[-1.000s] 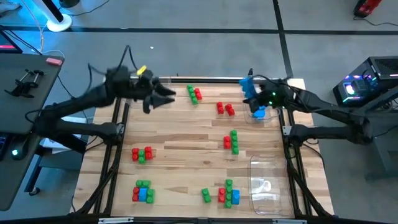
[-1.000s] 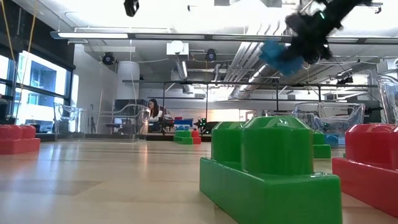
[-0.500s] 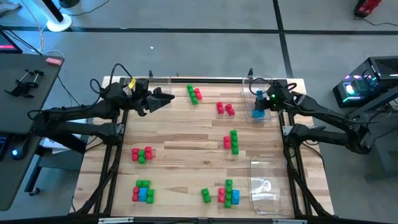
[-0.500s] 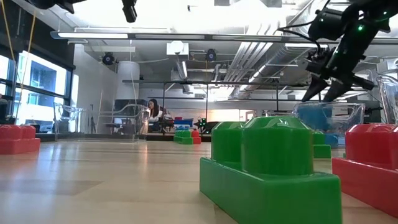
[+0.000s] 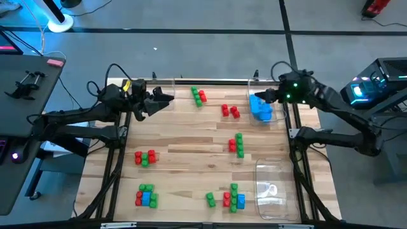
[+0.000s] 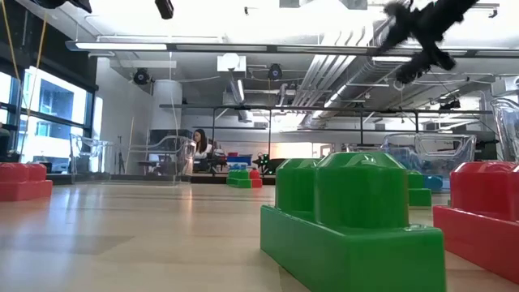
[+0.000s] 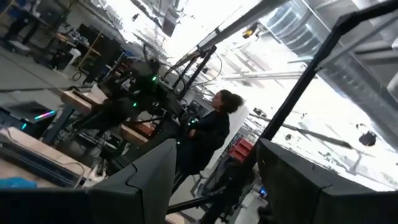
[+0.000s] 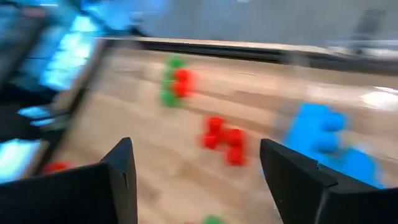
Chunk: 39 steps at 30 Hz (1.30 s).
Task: Sort blocks
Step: Put the blue game piece into the top right transparent bin
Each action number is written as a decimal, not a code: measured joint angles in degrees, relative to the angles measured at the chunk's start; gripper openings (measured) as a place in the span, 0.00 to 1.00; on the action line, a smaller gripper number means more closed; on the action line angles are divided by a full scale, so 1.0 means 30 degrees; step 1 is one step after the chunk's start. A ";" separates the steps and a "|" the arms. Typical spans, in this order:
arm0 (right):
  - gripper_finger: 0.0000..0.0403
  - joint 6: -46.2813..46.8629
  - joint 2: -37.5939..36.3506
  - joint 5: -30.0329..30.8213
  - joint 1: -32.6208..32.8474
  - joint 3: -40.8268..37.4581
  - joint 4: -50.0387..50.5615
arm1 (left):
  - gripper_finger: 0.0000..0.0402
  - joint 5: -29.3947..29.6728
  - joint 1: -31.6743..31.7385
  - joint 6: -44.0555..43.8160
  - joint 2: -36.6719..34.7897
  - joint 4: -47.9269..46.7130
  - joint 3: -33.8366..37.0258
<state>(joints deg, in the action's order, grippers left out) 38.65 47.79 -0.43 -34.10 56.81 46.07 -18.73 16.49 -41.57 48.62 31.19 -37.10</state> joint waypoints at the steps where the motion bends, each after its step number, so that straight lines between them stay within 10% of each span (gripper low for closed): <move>1: 0.55 0.0171 0.0000 -0.0553 0.0402 0.0294 -0.0391 | 0.53 -0.0127 0.0001 0.0106 0.0002 -0.0019 0.0000; 9: 0.56 0.3084 0.1674 -0.2233 0.6297 -0.0955 -0.7770 | 0.53 -0.1933 -0.0176 -0.1378 0.0066 -0.2706 0.0000; 15: 0.56 0.0673 0.5243 -0.2272 0.9627 -0.1396 -1.1668 | 0.52 -0.4289 -0.4186 -0.5529 -0.0285 -1.1493 -0.0007; 21: 0.56 -0.1139 0.6324 -0.2439 0.9953 -0.1396 -1.3022 | 0.47 -0.0725 -1.3348 -1.0853 -0.0494 -1.9514 0.0000; 27: 0.56 -0.2590 0.5989 -0.3260 0.9068 -0.1389 -1.3022 | 0.43 0.4792 -2.1106 -1.7986 0.1170 -1.8247 -0.0007; 39: 0.56 -0.3622 0.6003 -0.4422 0.7343 -0.1389 -1.2835 | 0.02 0.5660 -2.4396 -2.1205 0.9186 -1.8595 -0.3608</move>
<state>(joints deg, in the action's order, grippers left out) 27.78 65.80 -13.69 -12.07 52.64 7.57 -1.75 -56.70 -105.18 76.18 -24.60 -47.93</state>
